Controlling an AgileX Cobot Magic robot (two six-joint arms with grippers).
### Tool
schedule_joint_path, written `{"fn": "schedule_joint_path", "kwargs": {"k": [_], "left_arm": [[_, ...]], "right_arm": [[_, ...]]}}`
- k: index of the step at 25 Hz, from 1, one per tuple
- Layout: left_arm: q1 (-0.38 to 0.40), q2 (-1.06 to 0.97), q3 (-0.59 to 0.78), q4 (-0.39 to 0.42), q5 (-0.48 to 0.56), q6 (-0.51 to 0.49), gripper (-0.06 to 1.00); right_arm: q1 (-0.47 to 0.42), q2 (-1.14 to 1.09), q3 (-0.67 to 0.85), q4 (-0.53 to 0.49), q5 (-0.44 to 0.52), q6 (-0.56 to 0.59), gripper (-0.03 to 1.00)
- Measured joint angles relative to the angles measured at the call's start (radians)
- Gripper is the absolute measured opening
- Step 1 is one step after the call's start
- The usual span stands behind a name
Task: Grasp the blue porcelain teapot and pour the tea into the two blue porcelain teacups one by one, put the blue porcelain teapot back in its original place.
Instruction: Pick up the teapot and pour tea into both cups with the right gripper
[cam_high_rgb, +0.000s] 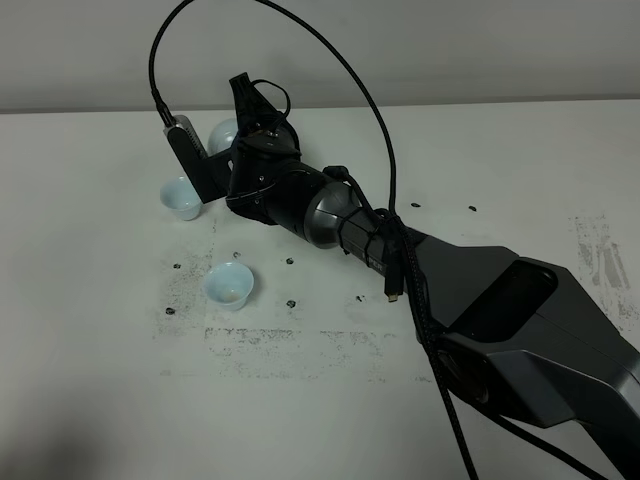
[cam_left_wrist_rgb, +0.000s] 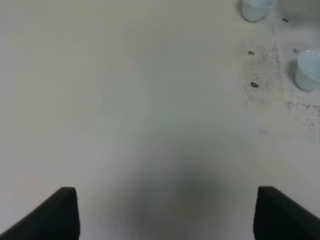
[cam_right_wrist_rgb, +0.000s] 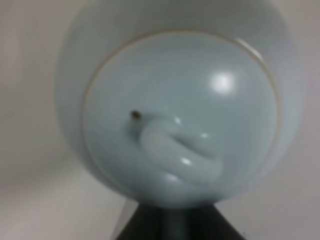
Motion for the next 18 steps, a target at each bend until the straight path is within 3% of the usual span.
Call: {"fn": "schedule_joint_path", "kwargs": {"k": [18], "left_arm": [[0.0,0.0,0.0,0.0,0.0,0.0,0.68]], "right_arm": [[0.031,0.0,0.0,-0.063,-0.002,-0.076,0.06]]}}
